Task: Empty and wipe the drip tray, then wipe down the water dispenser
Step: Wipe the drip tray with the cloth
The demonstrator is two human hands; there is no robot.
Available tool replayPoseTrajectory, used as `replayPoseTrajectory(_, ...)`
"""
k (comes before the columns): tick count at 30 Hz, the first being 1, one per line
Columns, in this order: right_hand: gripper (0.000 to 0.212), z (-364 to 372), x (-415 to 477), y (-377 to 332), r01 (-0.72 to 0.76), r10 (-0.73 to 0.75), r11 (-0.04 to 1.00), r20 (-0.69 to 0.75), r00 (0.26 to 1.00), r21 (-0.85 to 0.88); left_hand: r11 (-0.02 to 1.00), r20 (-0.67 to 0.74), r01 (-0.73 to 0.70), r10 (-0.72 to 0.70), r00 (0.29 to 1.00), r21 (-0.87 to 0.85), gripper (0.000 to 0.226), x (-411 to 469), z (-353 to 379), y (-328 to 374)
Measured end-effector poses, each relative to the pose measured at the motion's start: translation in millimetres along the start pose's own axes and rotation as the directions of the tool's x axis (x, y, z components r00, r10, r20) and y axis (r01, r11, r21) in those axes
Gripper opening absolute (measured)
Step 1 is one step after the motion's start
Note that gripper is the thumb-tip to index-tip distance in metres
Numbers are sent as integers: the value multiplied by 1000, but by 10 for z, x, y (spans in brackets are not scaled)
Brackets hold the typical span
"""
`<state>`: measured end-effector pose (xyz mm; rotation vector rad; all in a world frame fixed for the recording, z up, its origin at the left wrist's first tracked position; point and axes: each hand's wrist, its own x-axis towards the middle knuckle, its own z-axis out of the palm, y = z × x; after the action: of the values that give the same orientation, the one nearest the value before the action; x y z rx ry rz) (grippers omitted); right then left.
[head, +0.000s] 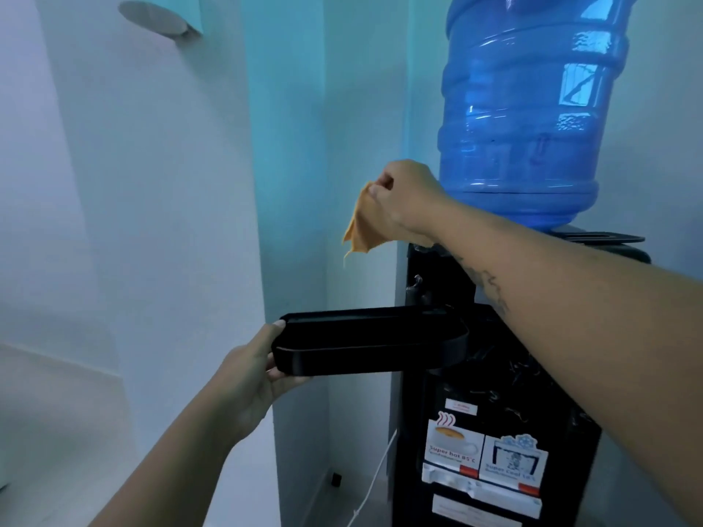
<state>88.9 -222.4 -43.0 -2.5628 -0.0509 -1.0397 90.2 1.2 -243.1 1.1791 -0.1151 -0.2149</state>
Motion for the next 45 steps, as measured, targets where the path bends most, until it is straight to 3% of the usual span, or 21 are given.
replayPoseTrajectory(6,20,454,-714,-524,79,-110,990,287,952,114,1000,-54,21,-21,998,4,30,-495,91,118)
replayPoseTrajectory(11,13,355,-1080,-544,143,-212,967,355,911,210,999,-118,34,-32,993,18,27,-759,-82,169)
replayPoseTrajectory(14,6,244,-1258,-463,216,-262,965,519,814,148,1000,-131,20,-17,991,15,28,-870,-182,196)
replayPoseTrajectory(16,14,212,-1355,-455,193,-228,973,632,741,125,999,-89,15,-12,996,36,31,-937,-222,207)
replayPoseTrajectory(20,32,364,-1517,-614,120,-207,974,544,813,191,993,-8,-10,11,1000,119,34,-1069,-184,168)
replayPoseTrajectory(23,32,578,-1717,-691,261,-238,963,652,720,63,980,26,-28,24,999,196,38,-1160,-106,123)
replayPoseTrajectory(25,30,626,-1829,-623,357,-256,934,651,715,-25,970,9,-44,43,999,241,40,-1212,-110,102)
replayPoseTrajectory(28,39,478,-1952,-310,347,-251,938,653,715,-19,957,-49,-49,65,997,285,38,-1257,-227,142)
replayPoseTrajectory(31,35,296,-2115,44,312,-217,950,666,714,-25,961,-72,-23,45,996,276,37,-1286,-363,218)
replayPoseTrajectory(38,29,411,-2212,-294,326,-316,944,440,841,56,966,46,-9,-3,999,258,38,-1334,35,38)
replayPoseTrajectory(41,31,304,-2255,-240,380,-413,911,366,834,160,959,69,-51,33,997,279,39,-1344,41,54)
replayPoseTrajectory(45,24,162,-2337,-98,521,-566,824,299,768,222,965,40,-35,26,999,259,38,-1359,9,94)
